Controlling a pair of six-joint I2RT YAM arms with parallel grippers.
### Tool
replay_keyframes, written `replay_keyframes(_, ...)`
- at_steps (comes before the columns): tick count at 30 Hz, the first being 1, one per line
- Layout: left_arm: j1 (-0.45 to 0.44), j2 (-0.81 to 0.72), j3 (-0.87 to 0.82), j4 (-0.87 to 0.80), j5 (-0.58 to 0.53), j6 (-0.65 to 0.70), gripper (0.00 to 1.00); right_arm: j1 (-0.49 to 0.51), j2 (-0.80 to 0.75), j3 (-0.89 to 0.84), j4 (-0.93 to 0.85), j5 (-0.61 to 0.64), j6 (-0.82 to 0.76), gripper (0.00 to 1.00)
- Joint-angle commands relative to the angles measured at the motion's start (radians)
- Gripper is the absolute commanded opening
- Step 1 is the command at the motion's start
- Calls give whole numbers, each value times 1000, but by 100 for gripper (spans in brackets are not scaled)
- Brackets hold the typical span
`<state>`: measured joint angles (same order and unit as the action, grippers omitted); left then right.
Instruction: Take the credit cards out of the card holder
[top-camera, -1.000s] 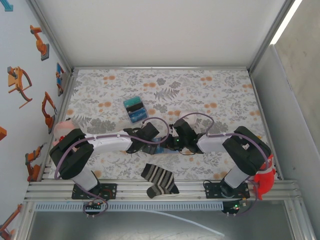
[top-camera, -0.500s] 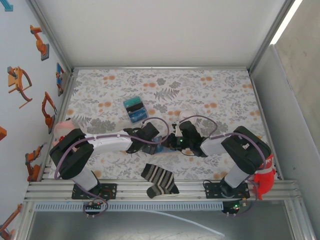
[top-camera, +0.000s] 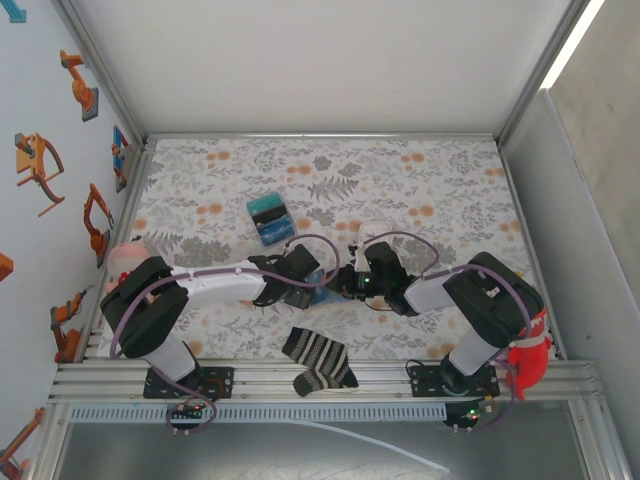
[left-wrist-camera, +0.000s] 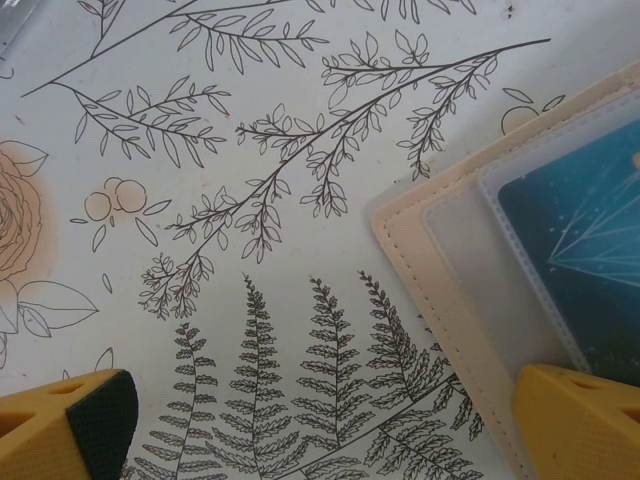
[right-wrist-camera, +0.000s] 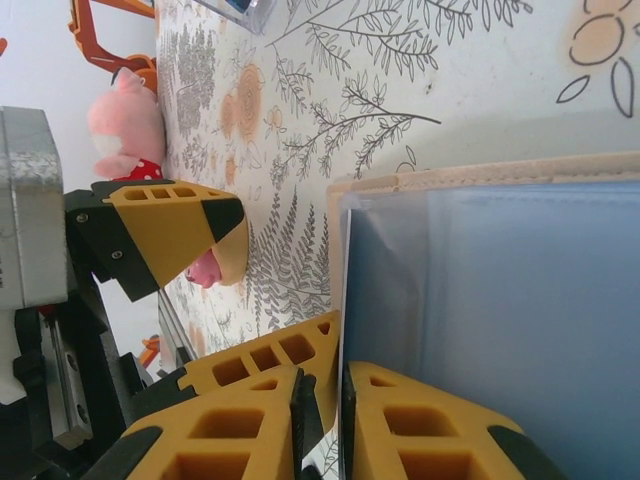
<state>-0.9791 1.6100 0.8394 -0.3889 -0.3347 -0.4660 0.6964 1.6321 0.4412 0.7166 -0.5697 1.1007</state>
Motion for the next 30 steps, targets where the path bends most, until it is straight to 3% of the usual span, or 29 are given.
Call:
replay_keyframes(1,6,28,4,-73,-23,5,97,-11,-1,-14,59,-19,6,19)
replay_keyframes(23,10,33,18,-90,-31,14,97,-48,-28,-39,70,-33,11,17)
replay_keyframes(30,10,30,18,-92,-33,14,97,-48,-26,-39,72,-38,8,8)
